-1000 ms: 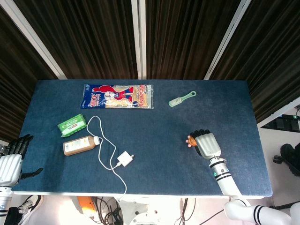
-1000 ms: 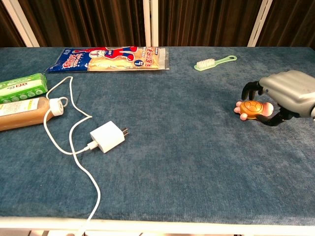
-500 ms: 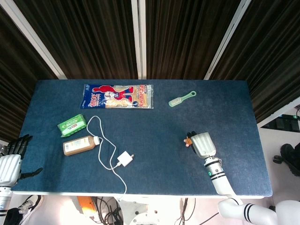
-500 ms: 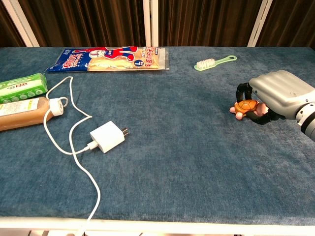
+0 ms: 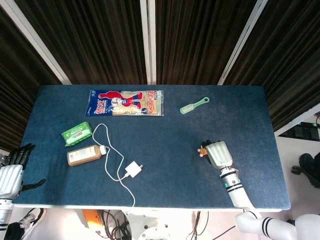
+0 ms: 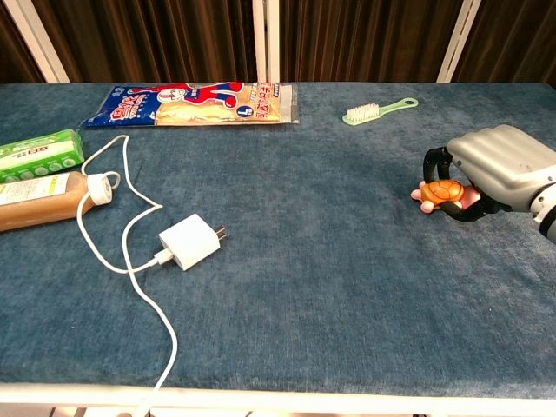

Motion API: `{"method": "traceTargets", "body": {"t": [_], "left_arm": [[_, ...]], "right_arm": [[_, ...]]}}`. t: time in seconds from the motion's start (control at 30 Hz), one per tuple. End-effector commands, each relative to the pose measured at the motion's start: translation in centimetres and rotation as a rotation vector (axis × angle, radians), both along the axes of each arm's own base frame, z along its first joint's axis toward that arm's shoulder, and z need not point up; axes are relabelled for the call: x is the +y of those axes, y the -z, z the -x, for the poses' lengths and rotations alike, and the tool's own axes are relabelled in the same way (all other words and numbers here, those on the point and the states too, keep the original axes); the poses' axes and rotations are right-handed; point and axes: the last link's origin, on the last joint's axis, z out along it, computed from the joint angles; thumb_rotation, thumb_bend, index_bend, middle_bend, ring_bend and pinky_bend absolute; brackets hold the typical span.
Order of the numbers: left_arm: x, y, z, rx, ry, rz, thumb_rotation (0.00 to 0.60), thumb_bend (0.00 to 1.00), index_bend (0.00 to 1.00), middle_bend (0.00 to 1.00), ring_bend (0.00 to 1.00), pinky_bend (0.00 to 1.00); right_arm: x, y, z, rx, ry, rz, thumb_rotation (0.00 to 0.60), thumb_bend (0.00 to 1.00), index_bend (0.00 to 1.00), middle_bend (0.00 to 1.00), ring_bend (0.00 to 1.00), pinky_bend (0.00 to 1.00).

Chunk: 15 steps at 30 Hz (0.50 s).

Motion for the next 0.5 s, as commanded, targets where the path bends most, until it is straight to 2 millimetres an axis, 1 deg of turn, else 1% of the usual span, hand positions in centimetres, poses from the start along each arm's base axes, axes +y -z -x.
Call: {"method": "traceTargets", "body": {"t": [0.03, 0.1, 0.17, 0.23, 0.27, 0.3, 0.37, 0.4, 0.5], "left_arm": [[0.0, 0.0, -0.1, 0.003, 0.001, 0.0, 0.6, 0.0, 0.03, 0.03, 0.0, 0.0], [0.0, 0.0, -0.1, 0.003, 0.001, 0.0, 0.6, 0.0, 0.03, 0.03, 0.0, 0.0], [0.0, 0.1, -0.2, 0.003, 0.001, 0.002, 0.6, 0.0, 0.03, 0.03, 0.0, 0.0], [0.0, 0.1, -0.2, 0.003, 0.001, 0.002, 0.6, 0.0, 0.03, 0.03, 0.0, 0.0], [0.0, 0.1, -0.2, 0.004, 0.001, 0.002, 0.6, 0.0, 0.03, 0.03, 0.0, 0.0], [0.0, 0.1, -0.3, 0.004, 0.001, 0.002, 0.6, 0.0, 0.03, 0.03, 0.0, 0.0], [0.1, 0.0, -0.3, 0.004, 0.001, 0.002, 0.6, 0.0, 0.03, 0.03, 0.0, 0.0], [0.1, 0.1, -0.3, 0.003, 0.001, 0.003, 0.6, 0.0, 0.03, 0.03, 0.0, 0.0], [0.1, 0.2, -0.2, 0.001, 0.0, 0.006, 0.6, 0.0, 0.03, 0.03, 0.0, 0.0]], "right_arm": [[0.0, -1.5, 0.1, -0.002, 0.02, -0.002, 0.6, 0.09, 0.14, 0.25, 0.26, 0.33], [0.0, -2.2, 0.0, -0.009, 0.033, -0.004, 0.6, 0.09, 0.05, 0.2, 0.22, 0.3], [0.1, -2.7, 0.0, -0.014, 0.039, -0.004, 0.6, 0.09, 0.01, 0.18, 0.2, 0.28], [0.2, -3.1, -0.1, -0.023, 0.041, -0.001, 0.6, 0.09, 0.0, 0.18, 0.2, 0.28], [0.3, -3.2, -0.2, -0.028, 0.041, 0.0, 0.6, 0.09, 0.02, 0.19, 0.2, 0.28], [0.3, -3.3, -0.2, -0.036, 0.039, 0.002, 0.6, 0.09, 0.05, 0.21, 0.2, 0.28], [0.5, -3.4, -0.3, -0.042, 0.032, 0.003, 0.6, 0.11, 0.16, 0.26, 0.22, 0.29], [0.5, -3.4, -0.3, -0.042, 0.028, 0.003, 0.6, 0.12, 0.23, 0.29, 0.25, 0.31], [0.5, -3.0, -0.2, -0.033, 0.025, -0.006, 0.6, 0.18, 0.37, 0.34, 0.33, 0.36]]}}
